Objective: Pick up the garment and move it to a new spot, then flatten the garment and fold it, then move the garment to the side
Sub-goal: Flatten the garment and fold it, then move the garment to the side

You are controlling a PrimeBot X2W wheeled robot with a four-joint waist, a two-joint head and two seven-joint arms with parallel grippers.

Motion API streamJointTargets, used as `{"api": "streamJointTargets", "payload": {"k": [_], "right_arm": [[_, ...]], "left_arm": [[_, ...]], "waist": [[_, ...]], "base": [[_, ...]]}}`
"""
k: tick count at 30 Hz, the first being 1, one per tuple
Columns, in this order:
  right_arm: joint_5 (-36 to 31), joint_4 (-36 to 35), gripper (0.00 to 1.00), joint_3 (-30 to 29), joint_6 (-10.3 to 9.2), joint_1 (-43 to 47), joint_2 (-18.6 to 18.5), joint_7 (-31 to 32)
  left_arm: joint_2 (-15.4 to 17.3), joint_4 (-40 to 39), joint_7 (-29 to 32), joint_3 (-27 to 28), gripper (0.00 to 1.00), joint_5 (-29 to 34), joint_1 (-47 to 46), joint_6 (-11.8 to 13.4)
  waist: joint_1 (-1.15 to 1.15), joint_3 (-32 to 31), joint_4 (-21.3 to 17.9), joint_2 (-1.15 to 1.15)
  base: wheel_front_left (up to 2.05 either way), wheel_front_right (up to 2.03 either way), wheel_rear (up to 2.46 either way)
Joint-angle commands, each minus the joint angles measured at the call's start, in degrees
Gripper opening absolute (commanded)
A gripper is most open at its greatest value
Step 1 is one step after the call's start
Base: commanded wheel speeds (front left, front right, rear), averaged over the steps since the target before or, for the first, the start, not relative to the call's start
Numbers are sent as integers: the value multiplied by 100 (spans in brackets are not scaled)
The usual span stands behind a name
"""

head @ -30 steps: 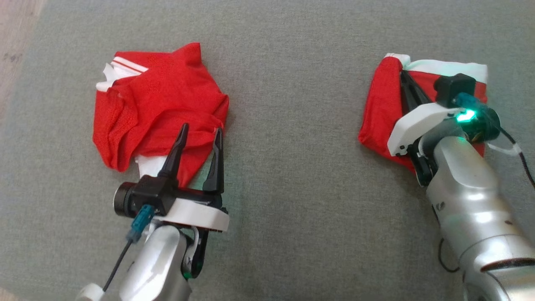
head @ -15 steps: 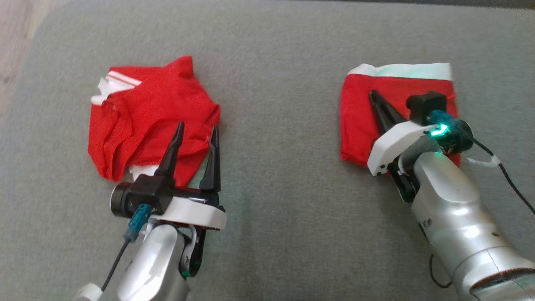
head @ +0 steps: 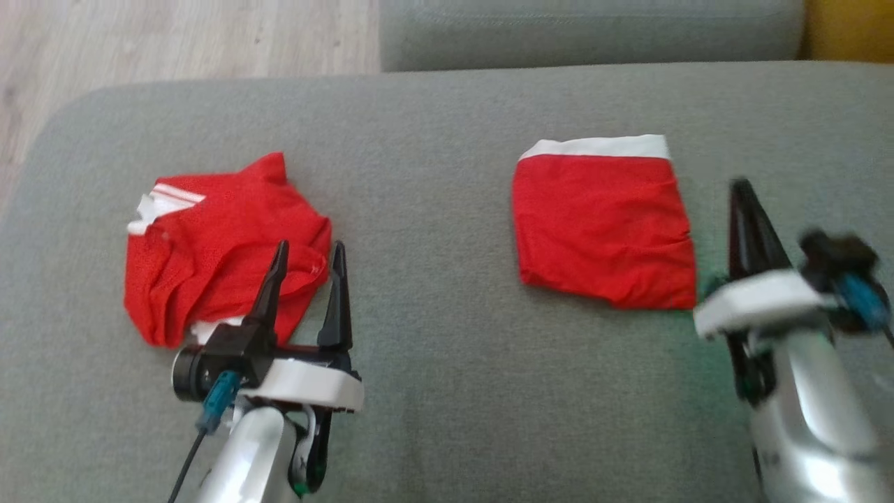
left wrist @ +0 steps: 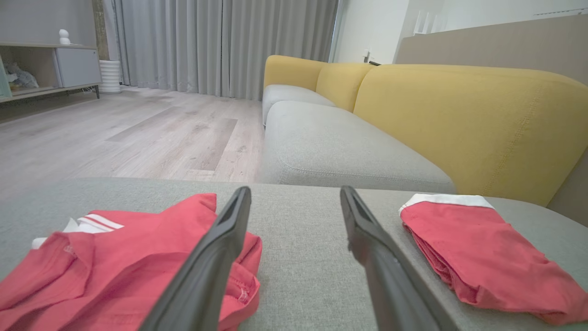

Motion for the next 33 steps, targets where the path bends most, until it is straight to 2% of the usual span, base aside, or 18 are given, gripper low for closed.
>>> {"api": "streamJointTargets", "payload": {"k": [1,2,7,16,27,33], "right_arm": [[61,-526,70,64,-4,125,82,-61],[101,-709,100,36,-4,308,82,-61],[282,-1346,100,9,-4,1040,83,-62],[335,-1539,100,64,-4,1333,83,-41],[233,-1583,100,22,-4,1041,84,227],[163,-1007,100,-149,-4,310,84,775]], "left_arm": [[34,-183,-54,245,100,57,-53,16],[34,-195,-54,259,100,61,-10,11],[34,-251,-54,363,100,153,201,-21],[34,-259,-54,449,100,222,285,-66],[34,-277,-54,357,100,233,142,-95],[34,-229,-54,249,100,228,-58,-130]], "waist": [[1,-90,-103,0],[1,-103,-128,0],[1,-157,-249,0],[1,-169,-324,0],[1,67,-213,0],[1,424,22,0]], "base": [[0,0,0],[0,0,0],[0,0,0],[0,0,0],[0,0,0],[0,0,0]]}}
